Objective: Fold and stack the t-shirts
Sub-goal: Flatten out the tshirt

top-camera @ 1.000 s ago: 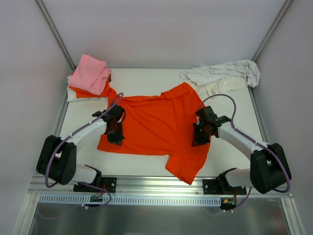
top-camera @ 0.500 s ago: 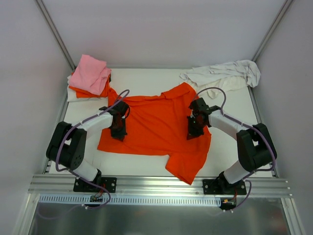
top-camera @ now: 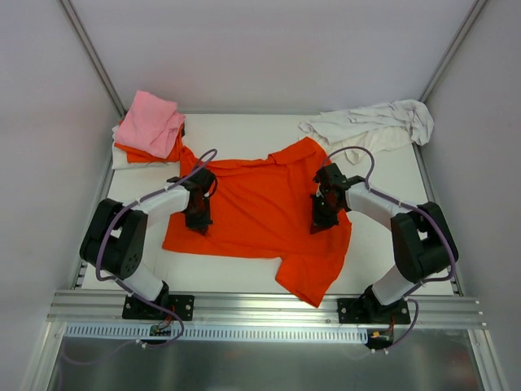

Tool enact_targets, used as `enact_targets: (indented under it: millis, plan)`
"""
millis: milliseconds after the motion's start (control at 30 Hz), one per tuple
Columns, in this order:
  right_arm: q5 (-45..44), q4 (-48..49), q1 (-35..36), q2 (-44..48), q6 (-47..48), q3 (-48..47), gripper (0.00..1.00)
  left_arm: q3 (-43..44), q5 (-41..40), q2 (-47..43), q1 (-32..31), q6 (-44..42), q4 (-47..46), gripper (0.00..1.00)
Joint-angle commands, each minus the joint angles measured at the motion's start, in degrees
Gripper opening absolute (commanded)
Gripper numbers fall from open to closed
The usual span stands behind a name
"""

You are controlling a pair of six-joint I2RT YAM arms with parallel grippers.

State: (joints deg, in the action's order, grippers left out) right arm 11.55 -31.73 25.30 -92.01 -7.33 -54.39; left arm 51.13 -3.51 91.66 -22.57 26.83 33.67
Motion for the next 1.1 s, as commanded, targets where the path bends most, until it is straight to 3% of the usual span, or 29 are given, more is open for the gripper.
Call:
enact_targets:
  millis: [0, 900, 1067]
  plan:
    - [0.4, 0.52, -0.34, 2.18, 0.39, -1.24, 0.0, -4.72, 0.08, 0.28, -0.46, 0.5, 2.45, 0.0]
    - [-1.09, 0.09, -0.34, 10.27, -0.4, 3.24, 0.0, -9.65, 0.43, -7.54, -2.3, 5.95, 9.04, 0.0]
    - [-2.84, -2.63, -0.34, 14.74, 0.04, -0.09, 0.02, -7.37, -0.62, -15.87, -2.92, 6.13, 8.26, 0.0]
